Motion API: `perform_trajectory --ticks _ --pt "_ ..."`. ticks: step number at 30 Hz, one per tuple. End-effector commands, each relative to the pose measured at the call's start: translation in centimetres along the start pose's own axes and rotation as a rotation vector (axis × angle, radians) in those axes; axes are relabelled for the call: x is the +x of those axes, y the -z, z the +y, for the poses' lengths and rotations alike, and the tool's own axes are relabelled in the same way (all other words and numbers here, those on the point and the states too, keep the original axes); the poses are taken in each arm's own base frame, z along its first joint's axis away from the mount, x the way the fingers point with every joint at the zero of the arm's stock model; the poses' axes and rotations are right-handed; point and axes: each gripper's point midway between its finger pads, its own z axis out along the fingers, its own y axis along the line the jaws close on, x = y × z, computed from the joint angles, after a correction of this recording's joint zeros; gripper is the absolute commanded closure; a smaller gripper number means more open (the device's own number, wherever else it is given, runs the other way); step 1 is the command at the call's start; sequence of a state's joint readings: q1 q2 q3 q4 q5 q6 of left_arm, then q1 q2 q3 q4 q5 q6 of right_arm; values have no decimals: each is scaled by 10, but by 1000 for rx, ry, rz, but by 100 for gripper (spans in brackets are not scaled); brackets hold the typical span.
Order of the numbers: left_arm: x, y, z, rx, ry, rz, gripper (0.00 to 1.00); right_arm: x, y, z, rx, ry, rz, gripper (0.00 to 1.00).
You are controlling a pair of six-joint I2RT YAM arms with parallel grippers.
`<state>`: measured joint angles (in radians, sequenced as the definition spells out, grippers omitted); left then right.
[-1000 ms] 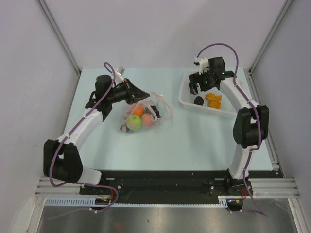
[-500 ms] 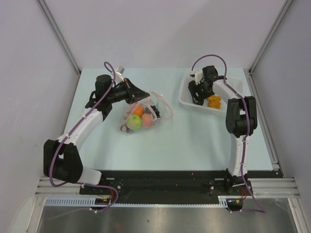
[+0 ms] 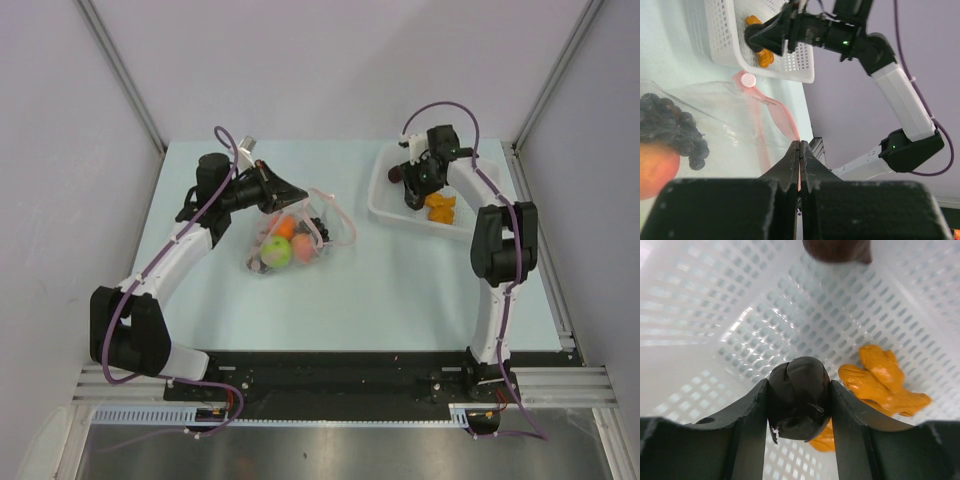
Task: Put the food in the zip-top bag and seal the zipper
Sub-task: Pick up the fake fruit from the bin, then place the fake fruit in the zipper food storage bag.
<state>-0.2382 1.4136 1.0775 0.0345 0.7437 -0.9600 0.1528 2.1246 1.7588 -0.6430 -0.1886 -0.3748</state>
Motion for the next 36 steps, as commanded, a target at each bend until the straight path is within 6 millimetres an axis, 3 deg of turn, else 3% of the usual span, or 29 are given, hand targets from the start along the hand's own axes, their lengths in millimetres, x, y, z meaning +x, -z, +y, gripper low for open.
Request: perform_trajectory --ticks 1,4,7,8,11,12,18,22,27,31,33,34,36 --pt "-12 5 -27 51 -71 -32 100 -100 113 17 -44 9 -328 78" --pt "-12 6 -28 53 -73 -34 100 -112 149 53 -177 -4 -405 79" --pt "-12 5 -28 54 -68 -33 100 -115 169 102 -342 -11 -438 81" --pt "-13 5 -29 56 -70 -34 100 -110 174 129 -406 -4 -431 82" --pt "-14 5 -30 60 -67 -35 100 -94 177 171 -477 35 -402 82" --pt "-14 5 -30 61 -69 -37 100 -89 178 196 -521 57 -386 82" --pt "-12 5 -31 64 -70 -32 100 -77 175 260 -611 147 -365 82" --pt "-12 5 -30 66 -68 -32 100 -76 156 276 -604 189 -352 82" --pt "-10 7 -32 72 -69 -28 100 -85 133 277 -552 211 -366 80" --pt "-6 9 -30 72 -69 -21 100 -87 124 281 -533 248 -361 50" --pt "-5 9 -30 71 -67 -20 100 -89 131 282 -531 251 -371 32" --pt "-5 10 -30 72 -69 -21 100 -90 135 282 -532 254 -374 17" --pt "-4 11 -31 75 -72 -21 100 -91 154 279 -534 263 -394 11"
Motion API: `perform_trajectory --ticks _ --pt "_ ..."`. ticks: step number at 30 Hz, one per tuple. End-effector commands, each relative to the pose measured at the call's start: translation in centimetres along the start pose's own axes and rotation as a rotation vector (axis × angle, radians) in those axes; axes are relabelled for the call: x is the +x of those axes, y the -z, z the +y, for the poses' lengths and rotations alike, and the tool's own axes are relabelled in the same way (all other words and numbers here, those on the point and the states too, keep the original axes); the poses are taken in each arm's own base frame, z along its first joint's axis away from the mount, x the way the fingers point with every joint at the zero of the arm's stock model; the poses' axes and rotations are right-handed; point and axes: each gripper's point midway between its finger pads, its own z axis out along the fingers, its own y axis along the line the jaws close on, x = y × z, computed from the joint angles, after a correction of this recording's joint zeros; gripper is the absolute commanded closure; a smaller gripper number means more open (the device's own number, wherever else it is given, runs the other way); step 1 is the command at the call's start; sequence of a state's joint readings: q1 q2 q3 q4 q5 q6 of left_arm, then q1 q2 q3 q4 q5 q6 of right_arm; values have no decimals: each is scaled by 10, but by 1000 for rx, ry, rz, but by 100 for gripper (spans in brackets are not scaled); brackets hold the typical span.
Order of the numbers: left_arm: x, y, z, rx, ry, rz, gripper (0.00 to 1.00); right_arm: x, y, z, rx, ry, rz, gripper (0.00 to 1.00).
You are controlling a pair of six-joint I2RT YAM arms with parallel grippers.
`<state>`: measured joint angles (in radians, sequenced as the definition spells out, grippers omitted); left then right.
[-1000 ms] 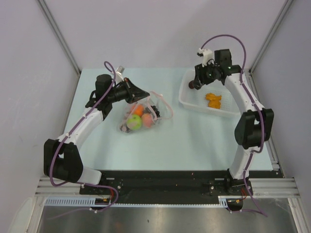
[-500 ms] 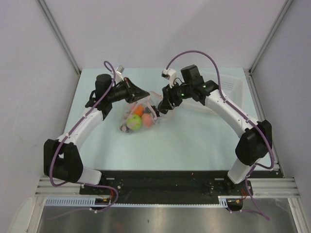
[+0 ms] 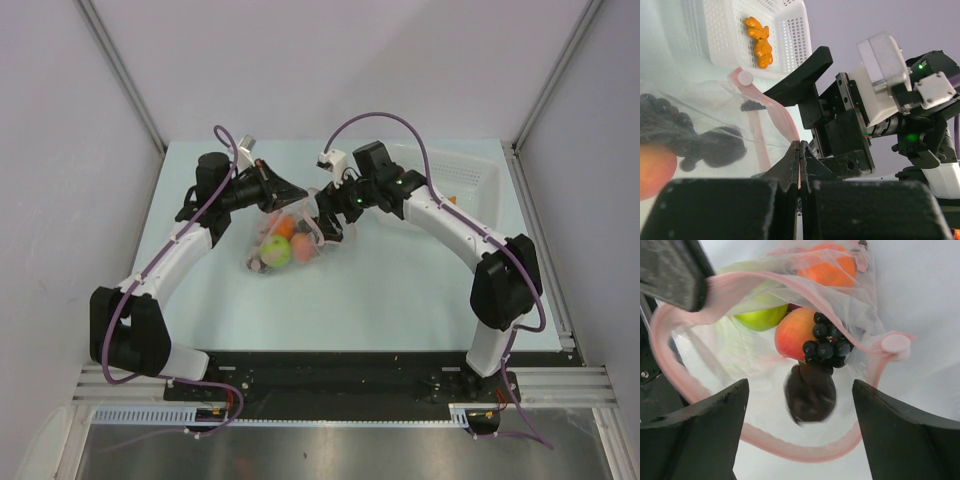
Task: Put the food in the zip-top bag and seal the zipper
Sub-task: Place the fake fruit in the zipper food storage bag, then adjust the zipper food storage bag at the center of the board.
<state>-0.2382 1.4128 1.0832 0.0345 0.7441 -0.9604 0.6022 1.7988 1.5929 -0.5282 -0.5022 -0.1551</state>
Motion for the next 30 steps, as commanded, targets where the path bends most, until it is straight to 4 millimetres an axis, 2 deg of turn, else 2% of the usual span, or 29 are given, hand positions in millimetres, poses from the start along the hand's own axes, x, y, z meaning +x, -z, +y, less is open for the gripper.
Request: perform_trajectory --ticks 1,2,5,6,9,10,13,19,21,24,25,26,27,28,29,30 --pt "-3 11 -29 71 -70 -20 100 -45 37 15 6 89 -118 7" --pt "-3 12 -29 72 -74 -21 100 -46 49 16 10 81 -134 5" --pt "-2 12 -28 71 -72 -19 100 -45 65 17 6 37 -150 4" --pt "-3 12 -28 70 -72 -20 100 -43 74 9 32 3 -158 4" --pt "-2 12 -27 68 -73 -19 100 -21 76 -23 131 -67 -116 13" --pt "-2 13 -27 66 -76 -20 100 -13 74 -35 174 -96 -94 14" --pt "-2 13 -26 61 -79 -16 100 5 65 -52 173 -164 -46 19" --pt "1 14 -25 49 -88 -10 100 33 38 -37 50 -220 45 27" --pt "2 15 -24 44 -96 -5 100 35 31 -33 34 -214 53 34" --pt "6 17 -19 26 -92 9 100 41 18 -31 21 -218 72 38" --pt "7 17 -20 25 -97 9 99 43 12 -33 16 -224 74 42" --pt "9 18 -19 18 -93 19 100 42 11 -35 12 -244 70 52" --pt "9 19 -18 14 -108 19 100 40 11 -32 -17 -260 62 81" --pt "10 20 -18 9 -115 26 100 35 12 -32 -23 -269 47 95" --pt "13 21 -15 -12 -112 37 100 28 20 -32 -25 -275 26 100" --pt "10 23 -16 -18 -157 31 100 22 26 -26 -46 -312 8 100"
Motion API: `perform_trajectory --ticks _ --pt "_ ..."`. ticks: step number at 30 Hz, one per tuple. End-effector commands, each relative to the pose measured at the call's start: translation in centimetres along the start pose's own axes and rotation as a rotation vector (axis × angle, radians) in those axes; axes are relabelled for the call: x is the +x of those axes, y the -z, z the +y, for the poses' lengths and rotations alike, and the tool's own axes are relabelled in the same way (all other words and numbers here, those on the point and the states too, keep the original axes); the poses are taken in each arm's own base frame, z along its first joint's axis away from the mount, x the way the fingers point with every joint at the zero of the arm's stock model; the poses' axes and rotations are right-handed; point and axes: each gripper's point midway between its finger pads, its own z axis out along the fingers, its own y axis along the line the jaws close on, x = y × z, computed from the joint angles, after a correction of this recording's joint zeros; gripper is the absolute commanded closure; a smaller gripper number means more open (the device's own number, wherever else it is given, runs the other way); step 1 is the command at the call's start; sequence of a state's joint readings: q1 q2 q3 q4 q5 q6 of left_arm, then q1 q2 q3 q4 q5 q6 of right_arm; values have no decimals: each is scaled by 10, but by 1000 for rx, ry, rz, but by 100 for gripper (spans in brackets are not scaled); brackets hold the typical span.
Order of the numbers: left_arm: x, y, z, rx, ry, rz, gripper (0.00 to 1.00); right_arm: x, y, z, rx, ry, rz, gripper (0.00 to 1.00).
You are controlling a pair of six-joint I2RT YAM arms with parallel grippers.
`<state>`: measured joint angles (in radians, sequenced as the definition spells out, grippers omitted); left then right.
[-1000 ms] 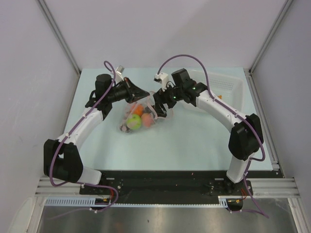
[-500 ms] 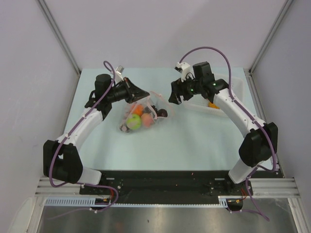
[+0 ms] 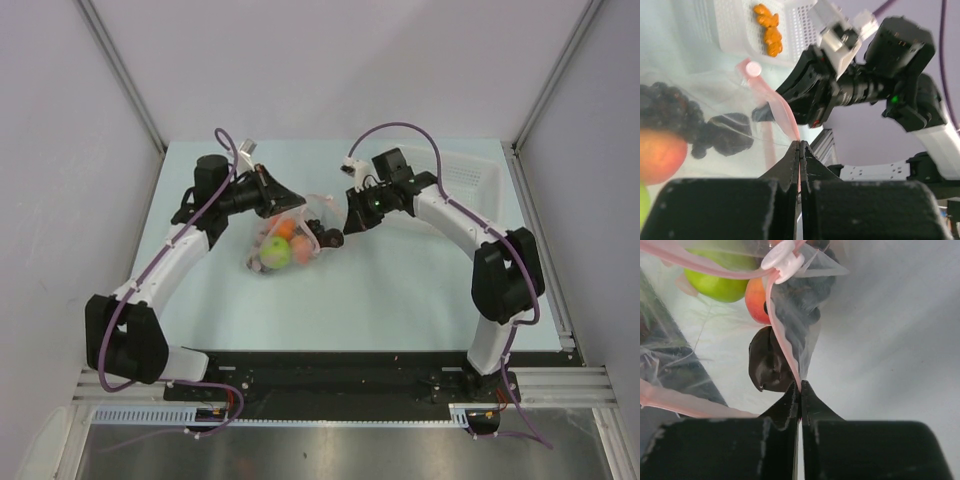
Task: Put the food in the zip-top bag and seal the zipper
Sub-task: Adjust the zipper food storage bag at the center of the board.
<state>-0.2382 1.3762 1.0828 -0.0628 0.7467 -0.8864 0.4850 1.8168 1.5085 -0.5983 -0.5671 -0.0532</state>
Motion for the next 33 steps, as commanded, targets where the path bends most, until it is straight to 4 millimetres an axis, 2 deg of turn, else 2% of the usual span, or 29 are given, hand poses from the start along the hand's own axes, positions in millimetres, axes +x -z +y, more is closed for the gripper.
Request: perform_trajectory --ticks 1,2,4,5,6,7,8,9,10,13,16,18,23,27,30,31,33 --pt "-2 15 -19 1 -144 -1 100 -33 28 20 -85 -68 -115 100" --pt "2 17 -17 -23 -149 15 100 -44 47 33 -103 -92 -162 100" --pt "-8 20 -32 -28 -273 -4 100 -54 68 66 -181 -182 -200 100" --pt "-4 20 -28 -64 -280 30 100 -62 90 88 -206 -173 -245 100" --pt "-15 21 -48 -63 -412 13 100 -61 94 109 -235 -171 -249 100" --pt "-15 21 -52 -84 -455 25 100 -66 101 124 -257 -218 -269 100" --pt "-8 22 -49 -120 -470 73 100 -67 108 137 -270 -223 -284 100" --pt "-11 19 -62 -119 -572 77 100 -66 113 153 -270 -225 -304 100" --pt "-8 19 -64 -129 -605 90 100 -65 115 159 -267 -269 -306 100" --pt "4 19 -67 -148 -700 131 100 -58 112 163 -240 -389 -287 100" --pt "18 19 -65 -151 -738 178 100 -58 108 155 -146 -441 -316 100" --pt "27 18 -63 -130 -752 205 100 -54 102 142 -61 -515 -323 100" --pt "47 18 -61 -61 -761 262 100 -38 89 123 22 -548 -303 100" --pt "66 16 -68 -1 -781 318 100 -34 90 114 61 -543 -325 100" --pt "81 13 -75 48 -767 353 93 -39 93 115 56 -534 -354 100" --pt "82 12 -78 58 -755 351 86 -41 94 115 54 -532 -363 100" --pt "88 9 -81 71 -751 363 81 -43 94 115 52 -527 -374 100"
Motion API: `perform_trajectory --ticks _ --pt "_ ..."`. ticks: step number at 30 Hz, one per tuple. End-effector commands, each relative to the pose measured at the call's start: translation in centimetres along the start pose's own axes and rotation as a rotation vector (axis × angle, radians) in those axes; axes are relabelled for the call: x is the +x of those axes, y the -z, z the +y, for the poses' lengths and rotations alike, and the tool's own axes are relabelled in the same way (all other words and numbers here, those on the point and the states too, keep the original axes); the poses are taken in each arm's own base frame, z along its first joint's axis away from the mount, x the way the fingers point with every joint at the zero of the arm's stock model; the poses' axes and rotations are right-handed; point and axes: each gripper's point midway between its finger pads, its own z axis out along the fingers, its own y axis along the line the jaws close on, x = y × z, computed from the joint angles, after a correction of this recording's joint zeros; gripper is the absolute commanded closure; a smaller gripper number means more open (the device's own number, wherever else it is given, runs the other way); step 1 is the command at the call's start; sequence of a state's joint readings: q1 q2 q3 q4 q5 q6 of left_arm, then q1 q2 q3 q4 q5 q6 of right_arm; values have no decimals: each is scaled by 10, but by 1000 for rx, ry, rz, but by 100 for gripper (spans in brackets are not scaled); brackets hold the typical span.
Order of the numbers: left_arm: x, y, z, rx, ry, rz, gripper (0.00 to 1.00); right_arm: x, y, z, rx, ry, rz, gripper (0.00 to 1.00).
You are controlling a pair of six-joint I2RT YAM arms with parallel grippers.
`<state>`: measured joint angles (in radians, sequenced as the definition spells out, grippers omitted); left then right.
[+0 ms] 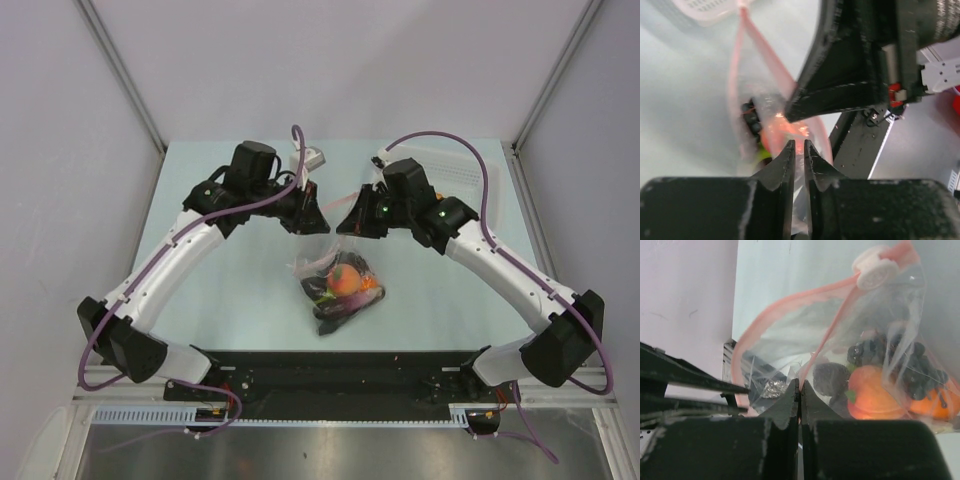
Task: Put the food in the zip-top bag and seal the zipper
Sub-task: Adjust the zipper food storage bag at the center of the board.
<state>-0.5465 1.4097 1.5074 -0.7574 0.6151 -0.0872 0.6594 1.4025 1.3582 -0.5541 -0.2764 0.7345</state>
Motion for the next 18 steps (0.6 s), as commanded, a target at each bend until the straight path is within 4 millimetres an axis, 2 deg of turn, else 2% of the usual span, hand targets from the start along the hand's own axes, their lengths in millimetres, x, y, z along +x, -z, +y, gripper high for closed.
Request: perform_trajectory --ticks 1,3,4,7,10,12,14,18 --pt "-7 -1 -24 82 -46 -30 73 -17 10 16 -44 17 -89 100" --pt "-4 -6 -26 80 -49 -16 65 -19 12 19 -56 19 -100 100" --pt "-2 -8 -26 80 -46 -9 55 -19 12 20 -65 24 -100 100" --pt "-2 -12 -16 18 -48 -10 46 -21 15 25 -81 32 -110 100" --pt "-10 -7 -14 -9 -88 -23 36 -20 17 22 -63 22 -113 100" --pt "-14 -4 -14 -38 -121 -36 34 -20 18 22 -64 21 -116 100" --pt "-8 -9 -19 -68 -181 -14 35 -21 18 25 -76 19 -120 100" --pt "12 -22 -26 -115 -320 64 35 -23 22 31 -100 48 -135 100"
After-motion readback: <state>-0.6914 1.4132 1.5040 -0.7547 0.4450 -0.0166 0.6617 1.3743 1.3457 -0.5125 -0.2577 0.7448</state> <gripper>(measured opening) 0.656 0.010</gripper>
